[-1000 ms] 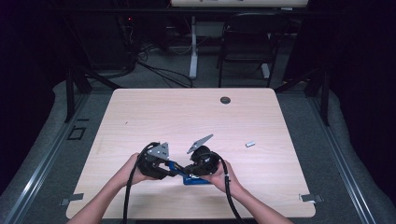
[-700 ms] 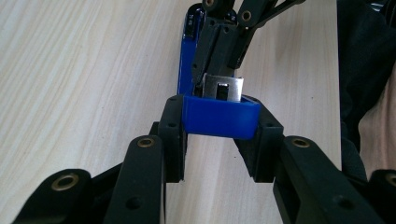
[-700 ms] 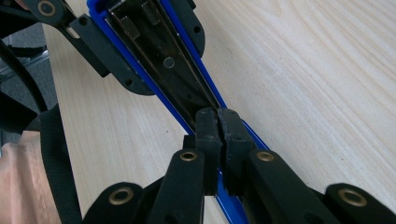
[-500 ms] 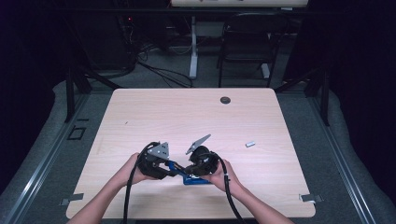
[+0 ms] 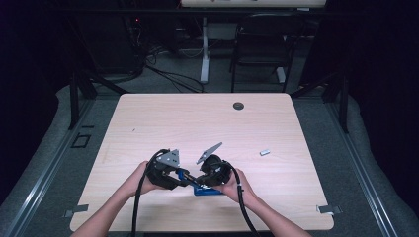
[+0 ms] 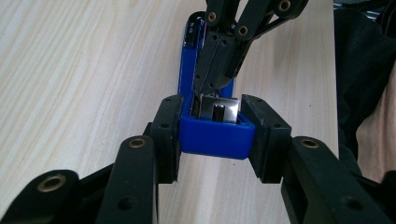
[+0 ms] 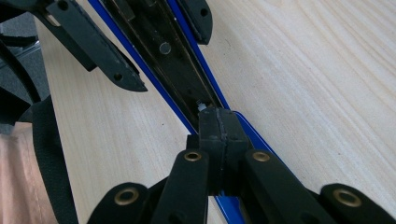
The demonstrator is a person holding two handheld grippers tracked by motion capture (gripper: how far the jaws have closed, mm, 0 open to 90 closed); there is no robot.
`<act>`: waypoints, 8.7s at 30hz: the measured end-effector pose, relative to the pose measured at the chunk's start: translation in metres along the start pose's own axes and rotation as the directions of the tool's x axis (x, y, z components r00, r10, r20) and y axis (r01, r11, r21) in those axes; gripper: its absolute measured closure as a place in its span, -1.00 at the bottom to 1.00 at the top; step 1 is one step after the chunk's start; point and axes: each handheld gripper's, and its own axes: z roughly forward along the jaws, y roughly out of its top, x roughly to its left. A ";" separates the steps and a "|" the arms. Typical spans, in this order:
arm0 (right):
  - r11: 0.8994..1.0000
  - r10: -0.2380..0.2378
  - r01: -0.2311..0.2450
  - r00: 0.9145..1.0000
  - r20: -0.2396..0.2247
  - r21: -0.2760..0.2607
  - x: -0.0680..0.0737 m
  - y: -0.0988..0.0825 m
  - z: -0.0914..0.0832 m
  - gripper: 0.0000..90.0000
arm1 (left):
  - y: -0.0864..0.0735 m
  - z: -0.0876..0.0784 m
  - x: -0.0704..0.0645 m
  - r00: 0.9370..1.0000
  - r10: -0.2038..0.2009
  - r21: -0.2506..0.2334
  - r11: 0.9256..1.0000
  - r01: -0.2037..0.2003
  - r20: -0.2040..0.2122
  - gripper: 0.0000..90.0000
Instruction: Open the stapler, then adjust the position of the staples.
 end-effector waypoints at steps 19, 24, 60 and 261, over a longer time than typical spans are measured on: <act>1.000 0.013 -0.013 1.000 0.007 -0.010 0.001 -0.001 0.002 1.00 | 0.007 -0.007 -0.002 1.000 0.014 -0.065 0.998 -0.015 -0.017 0.45; 1.000 0.016 -0.016 1.000 0.005 -0.010 0.000 -0.001 0.001 1.00 | 0.006 -0.007 -0.001 1.000 0.022 -0.066 0.998 -0.023 -0.006 0.46; 0.978 0.052 -0.078 0.990 0.135 0.194 -0.047 -0.035 -0.035 0.76 | 0.003 -0.007 -0.001 1.000 0.030 -0.058 0.998 -0.030 -0.004 0.46; 0.903 0.424 -0.419 0.843 0.332 -0.088 -0.139 -0.091 -0.116 -0.48 | -0.028 0.030 0.021 0.992 0.045 0.199 0.978 -0.067 0.115 0.45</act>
